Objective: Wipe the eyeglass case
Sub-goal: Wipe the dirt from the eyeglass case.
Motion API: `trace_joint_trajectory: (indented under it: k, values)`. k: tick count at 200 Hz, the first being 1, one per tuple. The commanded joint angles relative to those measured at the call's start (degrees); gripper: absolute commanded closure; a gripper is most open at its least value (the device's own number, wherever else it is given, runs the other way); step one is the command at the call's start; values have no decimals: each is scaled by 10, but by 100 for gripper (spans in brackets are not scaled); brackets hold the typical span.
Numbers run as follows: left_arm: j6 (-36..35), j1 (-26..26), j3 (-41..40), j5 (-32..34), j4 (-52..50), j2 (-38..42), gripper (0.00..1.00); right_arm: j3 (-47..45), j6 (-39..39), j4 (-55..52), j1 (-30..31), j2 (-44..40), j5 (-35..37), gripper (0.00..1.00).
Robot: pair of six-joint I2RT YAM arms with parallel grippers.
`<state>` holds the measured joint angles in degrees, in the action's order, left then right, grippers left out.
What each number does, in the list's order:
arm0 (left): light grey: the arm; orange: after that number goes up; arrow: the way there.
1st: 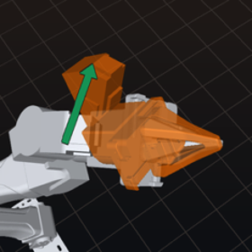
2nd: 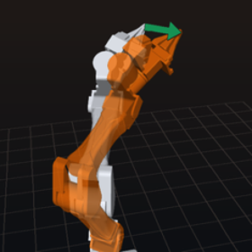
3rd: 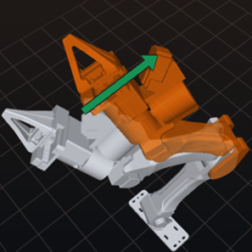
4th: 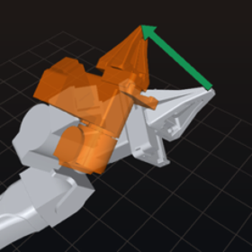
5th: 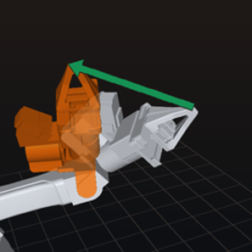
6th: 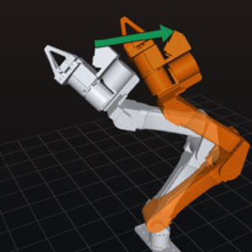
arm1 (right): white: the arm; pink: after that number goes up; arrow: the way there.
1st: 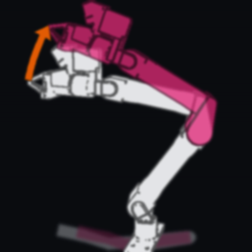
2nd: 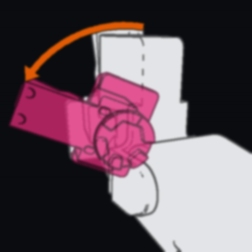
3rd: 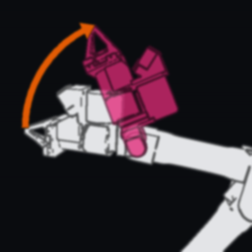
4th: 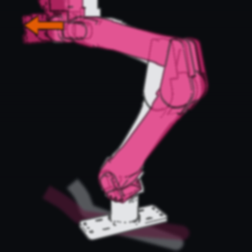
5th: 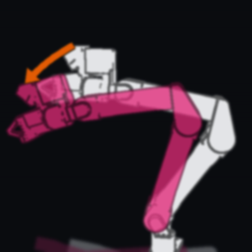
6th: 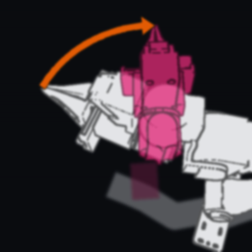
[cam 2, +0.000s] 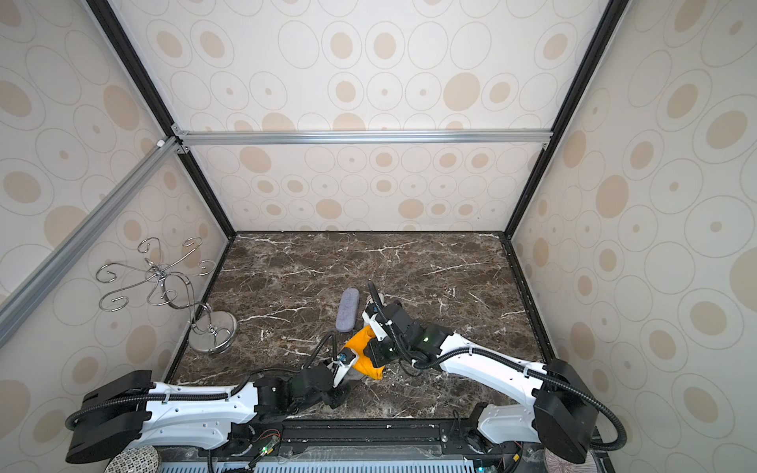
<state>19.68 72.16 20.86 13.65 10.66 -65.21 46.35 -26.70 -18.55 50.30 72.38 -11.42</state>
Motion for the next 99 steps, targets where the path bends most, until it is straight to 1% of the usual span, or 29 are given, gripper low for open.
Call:
trace_joint_trajectory:
  k: [1,11,27,45,58,75,89,99]
  values:
    - [3,3,16,0,100,41,56,-13,-13,-60,-25,-6,44,100]
    - [12,3,6,-11,103,54,56,-14,-10,-71,-41,-15,54,100]
    - [34,-9,-11,-49,108,78,57,-16,-2,-91,-61,-36,76,100]
    - [63,-32,-25,-98,104,100,58,-21,5,-99,-80,-76,71,100]
    - [87,-57,-36,-139,106,113,58,-25,9,-98,-91,-111,52,100]
    - [121,-98,-51,-214,135,122,58,-33,12,-82,-92,-156,29,100]
    - [145,-121,-56,-264,158,122,57,-42,17,-59,-92,-185,-11,100]
    - [158,-128,-53,-290,167,119,56,-47,17,-45,-92,-198,-39,100]
